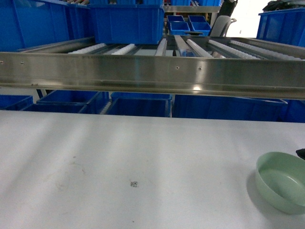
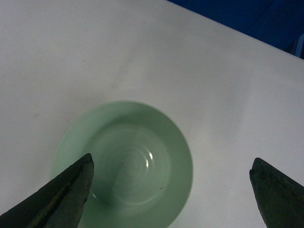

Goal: Place green bowl on second shelf with right arm

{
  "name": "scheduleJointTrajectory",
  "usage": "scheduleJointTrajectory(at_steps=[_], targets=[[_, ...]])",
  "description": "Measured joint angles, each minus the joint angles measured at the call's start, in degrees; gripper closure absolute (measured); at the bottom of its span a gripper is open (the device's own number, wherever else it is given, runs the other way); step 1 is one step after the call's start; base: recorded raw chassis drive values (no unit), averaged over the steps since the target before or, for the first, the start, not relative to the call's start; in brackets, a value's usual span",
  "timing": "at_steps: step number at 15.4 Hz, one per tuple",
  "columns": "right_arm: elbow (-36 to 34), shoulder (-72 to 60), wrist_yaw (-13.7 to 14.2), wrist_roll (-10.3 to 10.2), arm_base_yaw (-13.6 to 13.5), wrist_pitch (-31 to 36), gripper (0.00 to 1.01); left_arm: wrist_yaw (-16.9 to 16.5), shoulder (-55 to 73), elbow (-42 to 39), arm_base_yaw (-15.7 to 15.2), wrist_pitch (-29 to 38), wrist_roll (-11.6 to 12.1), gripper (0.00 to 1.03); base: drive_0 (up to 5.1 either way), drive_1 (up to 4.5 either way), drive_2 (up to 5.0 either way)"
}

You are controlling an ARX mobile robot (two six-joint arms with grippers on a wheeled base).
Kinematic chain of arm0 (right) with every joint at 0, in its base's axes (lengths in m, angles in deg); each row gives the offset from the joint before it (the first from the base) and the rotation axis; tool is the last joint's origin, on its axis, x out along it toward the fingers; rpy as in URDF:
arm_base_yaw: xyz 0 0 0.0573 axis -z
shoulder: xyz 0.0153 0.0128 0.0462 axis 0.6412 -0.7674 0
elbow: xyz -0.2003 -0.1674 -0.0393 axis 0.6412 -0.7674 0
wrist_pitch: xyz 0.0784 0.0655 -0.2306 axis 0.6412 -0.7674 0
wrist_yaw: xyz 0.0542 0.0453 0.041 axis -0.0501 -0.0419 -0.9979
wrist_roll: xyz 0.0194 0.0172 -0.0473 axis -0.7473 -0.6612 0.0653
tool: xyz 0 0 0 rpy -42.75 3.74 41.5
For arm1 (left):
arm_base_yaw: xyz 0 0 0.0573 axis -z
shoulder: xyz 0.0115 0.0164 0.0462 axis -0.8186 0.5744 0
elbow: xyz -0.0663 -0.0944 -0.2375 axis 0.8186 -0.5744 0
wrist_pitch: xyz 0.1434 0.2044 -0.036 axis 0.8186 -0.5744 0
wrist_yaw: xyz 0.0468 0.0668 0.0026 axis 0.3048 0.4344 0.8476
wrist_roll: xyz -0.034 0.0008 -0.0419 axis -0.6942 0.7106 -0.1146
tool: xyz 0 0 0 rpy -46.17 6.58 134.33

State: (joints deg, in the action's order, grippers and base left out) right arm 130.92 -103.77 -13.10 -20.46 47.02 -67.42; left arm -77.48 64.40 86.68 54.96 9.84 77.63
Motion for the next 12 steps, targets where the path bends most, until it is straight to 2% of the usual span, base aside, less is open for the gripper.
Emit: scheduleJointTrajectory(at_steps=[2,7,12], targets=[[1.99,-4.13,1.25,0.70,0.85,0.09,0.03,0.00,0.00,0.02,0.00,0.02,0.00,0.05,0.0,0.00,0.0],[3.52,-10.64,1.62,2.56,3.06,1.14,0.03,0.00,0.00,0.02,0.00,0.00,0.00,0.05,0.0,0.00,0.0],[3.54,-14.93,2.12,2.73,2.60,3.41,0.03,0.00,0.00,0.02,0.00,0.00,0.00,0.05,0.0,0.00,0.0]])
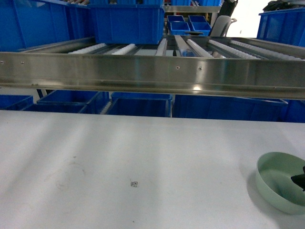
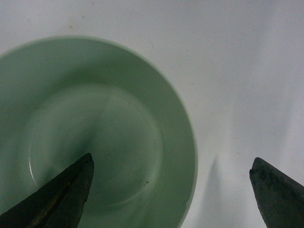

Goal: Place green bowl on second shelf with right arm

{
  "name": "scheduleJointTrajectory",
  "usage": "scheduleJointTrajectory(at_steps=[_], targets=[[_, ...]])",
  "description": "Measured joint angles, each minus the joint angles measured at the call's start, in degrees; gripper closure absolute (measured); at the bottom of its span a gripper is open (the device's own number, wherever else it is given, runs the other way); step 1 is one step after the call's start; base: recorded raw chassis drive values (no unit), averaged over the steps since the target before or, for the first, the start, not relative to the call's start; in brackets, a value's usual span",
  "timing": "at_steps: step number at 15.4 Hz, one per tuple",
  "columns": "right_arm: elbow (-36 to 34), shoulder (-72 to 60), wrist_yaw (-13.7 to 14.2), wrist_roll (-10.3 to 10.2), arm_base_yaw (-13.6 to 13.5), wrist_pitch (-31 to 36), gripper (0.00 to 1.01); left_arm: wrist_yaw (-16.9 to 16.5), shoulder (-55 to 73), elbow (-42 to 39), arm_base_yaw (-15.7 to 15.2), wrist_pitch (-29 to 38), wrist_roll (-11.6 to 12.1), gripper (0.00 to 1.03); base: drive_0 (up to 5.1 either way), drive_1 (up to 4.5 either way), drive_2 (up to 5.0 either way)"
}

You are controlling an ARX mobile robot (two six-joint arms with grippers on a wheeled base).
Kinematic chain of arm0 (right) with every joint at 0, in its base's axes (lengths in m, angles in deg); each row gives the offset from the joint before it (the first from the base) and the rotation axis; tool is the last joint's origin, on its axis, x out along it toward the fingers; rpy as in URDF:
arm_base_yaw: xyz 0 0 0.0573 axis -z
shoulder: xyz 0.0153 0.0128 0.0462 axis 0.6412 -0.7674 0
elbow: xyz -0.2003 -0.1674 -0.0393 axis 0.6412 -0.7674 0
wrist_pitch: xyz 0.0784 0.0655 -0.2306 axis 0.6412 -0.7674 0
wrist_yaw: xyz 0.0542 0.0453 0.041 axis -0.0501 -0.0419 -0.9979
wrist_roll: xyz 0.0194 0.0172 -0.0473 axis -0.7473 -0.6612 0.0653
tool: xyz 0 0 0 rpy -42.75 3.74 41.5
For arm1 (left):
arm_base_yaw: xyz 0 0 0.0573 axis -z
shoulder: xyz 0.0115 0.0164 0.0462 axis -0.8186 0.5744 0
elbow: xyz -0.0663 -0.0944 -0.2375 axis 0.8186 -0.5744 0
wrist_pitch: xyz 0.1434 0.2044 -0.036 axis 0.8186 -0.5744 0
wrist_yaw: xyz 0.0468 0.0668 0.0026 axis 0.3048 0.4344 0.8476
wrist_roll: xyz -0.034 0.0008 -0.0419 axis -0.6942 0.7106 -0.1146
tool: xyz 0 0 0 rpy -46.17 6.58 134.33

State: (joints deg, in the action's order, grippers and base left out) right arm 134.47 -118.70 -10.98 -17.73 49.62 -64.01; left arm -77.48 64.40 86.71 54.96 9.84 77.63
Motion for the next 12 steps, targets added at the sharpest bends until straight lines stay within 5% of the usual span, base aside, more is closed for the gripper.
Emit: scheduleJointTrajectory(at_steps=[7,9,12], targets=[[2.82,-5.07,0.35,-0.20,1.53,0.31,0.05,0.00,0.00,0.00,0.00,0.00,0.00,0.05,0.0,0.00,0.0],[2.49,-5.33,0.70,-0.20,0.46,1.38,0.55,0.00,0.00,-0.02,0.00,0.00,0.00,0.05,0.0,0.00,0.0],[1.92,-5.33,1.09,-0.22,-0.04,1.64,0.80,0.00,0.00,0.00,0.00,0.00,0.00,0.05,0.0,0.00,0.0]])
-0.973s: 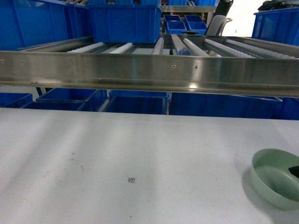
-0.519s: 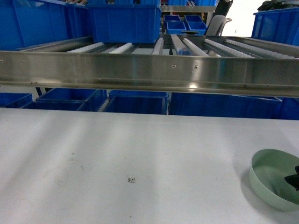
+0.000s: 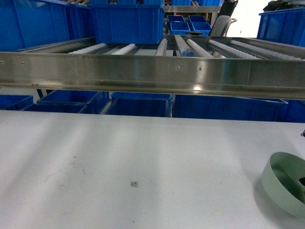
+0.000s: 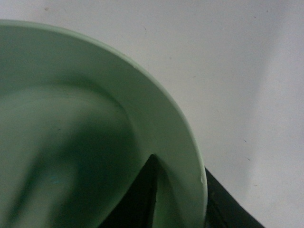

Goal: Place green bowl on second shelf with right arm

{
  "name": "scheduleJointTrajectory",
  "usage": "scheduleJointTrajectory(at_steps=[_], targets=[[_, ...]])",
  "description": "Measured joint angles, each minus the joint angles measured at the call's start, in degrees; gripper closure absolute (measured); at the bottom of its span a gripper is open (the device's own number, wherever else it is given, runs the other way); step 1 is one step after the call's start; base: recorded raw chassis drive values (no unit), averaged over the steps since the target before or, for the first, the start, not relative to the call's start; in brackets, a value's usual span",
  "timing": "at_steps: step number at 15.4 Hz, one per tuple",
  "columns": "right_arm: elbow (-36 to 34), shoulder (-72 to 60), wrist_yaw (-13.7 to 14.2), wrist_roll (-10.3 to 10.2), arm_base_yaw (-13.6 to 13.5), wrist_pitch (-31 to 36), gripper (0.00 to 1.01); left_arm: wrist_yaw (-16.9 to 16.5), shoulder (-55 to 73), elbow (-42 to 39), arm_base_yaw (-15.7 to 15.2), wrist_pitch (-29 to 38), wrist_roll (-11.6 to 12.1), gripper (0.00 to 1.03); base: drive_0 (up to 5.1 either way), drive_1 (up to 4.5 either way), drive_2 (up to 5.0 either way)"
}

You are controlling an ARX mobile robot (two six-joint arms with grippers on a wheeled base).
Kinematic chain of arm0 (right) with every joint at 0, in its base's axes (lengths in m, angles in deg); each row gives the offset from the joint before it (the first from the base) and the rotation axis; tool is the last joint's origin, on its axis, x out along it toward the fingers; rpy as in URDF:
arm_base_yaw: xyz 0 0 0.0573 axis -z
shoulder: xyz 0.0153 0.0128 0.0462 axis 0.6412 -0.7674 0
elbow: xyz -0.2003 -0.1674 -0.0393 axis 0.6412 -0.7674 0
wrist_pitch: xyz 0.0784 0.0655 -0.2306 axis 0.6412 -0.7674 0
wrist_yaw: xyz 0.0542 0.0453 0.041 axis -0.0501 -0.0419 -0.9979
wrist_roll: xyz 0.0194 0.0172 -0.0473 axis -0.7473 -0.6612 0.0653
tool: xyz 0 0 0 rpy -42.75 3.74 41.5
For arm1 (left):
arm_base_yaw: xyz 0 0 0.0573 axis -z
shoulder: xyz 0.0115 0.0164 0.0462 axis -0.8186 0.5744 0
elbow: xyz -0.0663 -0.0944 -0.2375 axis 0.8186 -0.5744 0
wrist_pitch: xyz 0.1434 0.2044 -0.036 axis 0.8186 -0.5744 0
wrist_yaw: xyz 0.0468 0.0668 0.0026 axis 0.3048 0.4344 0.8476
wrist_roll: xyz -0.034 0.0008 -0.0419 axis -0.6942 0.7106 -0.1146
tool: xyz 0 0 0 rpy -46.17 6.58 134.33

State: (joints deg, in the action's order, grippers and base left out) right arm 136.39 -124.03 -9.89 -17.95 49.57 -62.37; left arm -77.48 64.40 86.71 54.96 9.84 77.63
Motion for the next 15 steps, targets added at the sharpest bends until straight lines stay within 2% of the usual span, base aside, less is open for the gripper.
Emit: scheduleJointTrajectory(at_steps=[3,9,15], targets=[[-0.92,1.29,-0.79,-1.49,-0.74,1.05,1.00,0.00,0.00,0.00,0.00,0.00,0.00,0.05,0.0,0.00,0.0],[-5.60,5.44,0.11,-4.33,-1.57,6.73,0.99,0.00,0.00,0.00,0.00,0.00,0.00,0.05,0.0,0.00,0.0],[-7.54,18.51,-1.09,-7.76,-2.23,6.43,0.99,0.00,0.00,0.00,0.00,0.00,0.00,0.05,0.0,0.00,0.0]])
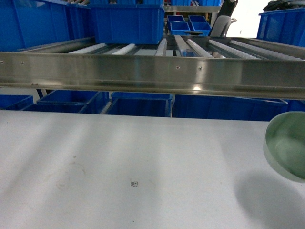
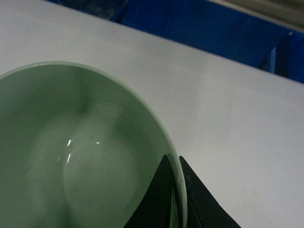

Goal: Place green bowl on second shelf with right arm

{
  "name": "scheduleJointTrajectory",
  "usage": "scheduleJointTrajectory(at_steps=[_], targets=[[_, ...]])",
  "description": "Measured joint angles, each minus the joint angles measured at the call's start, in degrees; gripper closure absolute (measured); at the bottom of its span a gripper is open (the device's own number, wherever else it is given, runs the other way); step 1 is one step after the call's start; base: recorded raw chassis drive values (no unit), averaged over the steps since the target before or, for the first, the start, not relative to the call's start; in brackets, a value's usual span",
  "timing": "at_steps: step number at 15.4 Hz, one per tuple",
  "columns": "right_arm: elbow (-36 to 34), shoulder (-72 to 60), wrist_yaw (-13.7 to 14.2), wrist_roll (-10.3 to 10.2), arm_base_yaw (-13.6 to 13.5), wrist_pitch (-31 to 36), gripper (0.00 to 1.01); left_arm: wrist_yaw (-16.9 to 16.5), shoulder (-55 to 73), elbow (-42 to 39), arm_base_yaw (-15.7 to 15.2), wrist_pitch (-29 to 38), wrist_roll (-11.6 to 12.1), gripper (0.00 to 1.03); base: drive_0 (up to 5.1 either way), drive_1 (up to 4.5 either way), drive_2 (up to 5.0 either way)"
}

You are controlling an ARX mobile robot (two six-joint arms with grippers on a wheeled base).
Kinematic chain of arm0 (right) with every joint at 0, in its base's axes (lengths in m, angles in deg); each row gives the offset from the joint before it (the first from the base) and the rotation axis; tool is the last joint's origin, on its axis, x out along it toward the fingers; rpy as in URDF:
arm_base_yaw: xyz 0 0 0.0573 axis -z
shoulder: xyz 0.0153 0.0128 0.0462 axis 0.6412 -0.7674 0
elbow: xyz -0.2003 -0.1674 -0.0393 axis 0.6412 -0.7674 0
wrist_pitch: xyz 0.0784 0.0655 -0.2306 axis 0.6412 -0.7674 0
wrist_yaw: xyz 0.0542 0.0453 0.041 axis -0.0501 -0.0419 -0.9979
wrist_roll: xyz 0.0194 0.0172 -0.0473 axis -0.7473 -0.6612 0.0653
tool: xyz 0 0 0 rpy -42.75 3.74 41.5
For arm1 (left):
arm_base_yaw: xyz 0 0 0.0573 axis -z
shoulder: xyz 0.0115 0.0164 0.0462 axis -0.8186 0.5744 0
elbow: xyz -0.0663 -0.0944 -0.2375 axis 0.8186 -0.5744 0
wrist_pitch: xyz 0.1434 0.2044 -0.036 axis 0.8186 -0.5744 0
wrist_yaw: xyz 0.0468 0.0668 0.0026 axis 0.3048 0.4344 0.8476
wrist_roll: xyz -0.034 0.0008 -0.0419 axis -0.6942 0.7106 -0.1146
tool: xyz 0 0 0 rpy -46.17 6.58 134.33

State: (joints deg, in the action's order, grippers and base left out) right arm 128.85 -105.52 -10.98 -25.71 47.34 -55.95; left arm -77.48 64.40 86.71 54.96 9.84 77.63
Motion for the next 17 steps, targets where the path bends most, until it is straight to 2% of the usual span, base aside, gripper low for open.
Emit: scheduleJointTrajectory(at_steps=[3,4,6,9,11,15,17], targets=[[-0.33,8.39,-1.16,-2.12,-0.39,-1.60,0.99,0.00,0.00,0.00,0.00,0.00,0.00,0.05,0.0,0.00,0.0],[-1.73,17.00,-1.81,-4.63,-1.53,-1.68,0.99,0.00,0.00,0.00,0.00,0.00,0.00,0.05,0.0,0.00,0.0],[-2.97,25.62,-1.20,-6.36,-3.06,-2.38,0.99,0.00,0.00,0.00,0.00,0.00,0.00,0.05,0.0,0.00,0.0],[-4.11,36.54,-0.46,-7.72,-4.52,-3.63,0.99,0.00,0.00,0.00,0.00,0.00,-0.02,0.05,0.0,0.00,0.0],[-5.53,42.53,-0.63,-8.96,-4.37,-5.77,0.99,0.00,0.00,0.00,0.00,0.00,-0.02,0.05,0.0,0.00,0.0],[-7.19,52.22,-2.67,-11.61,-3.28,-10.12,0.99,0.00,0.00,0.00,0.00,0.00,0.00,0.05,0.0,0.00,0.0],[-7.65,55.65,-2.27,-12.39,-3.21,-10.64,0.99,0.00,0.00,0.00,0.00,0.00,0.00,0.05,0.0,0.00,0.0]])
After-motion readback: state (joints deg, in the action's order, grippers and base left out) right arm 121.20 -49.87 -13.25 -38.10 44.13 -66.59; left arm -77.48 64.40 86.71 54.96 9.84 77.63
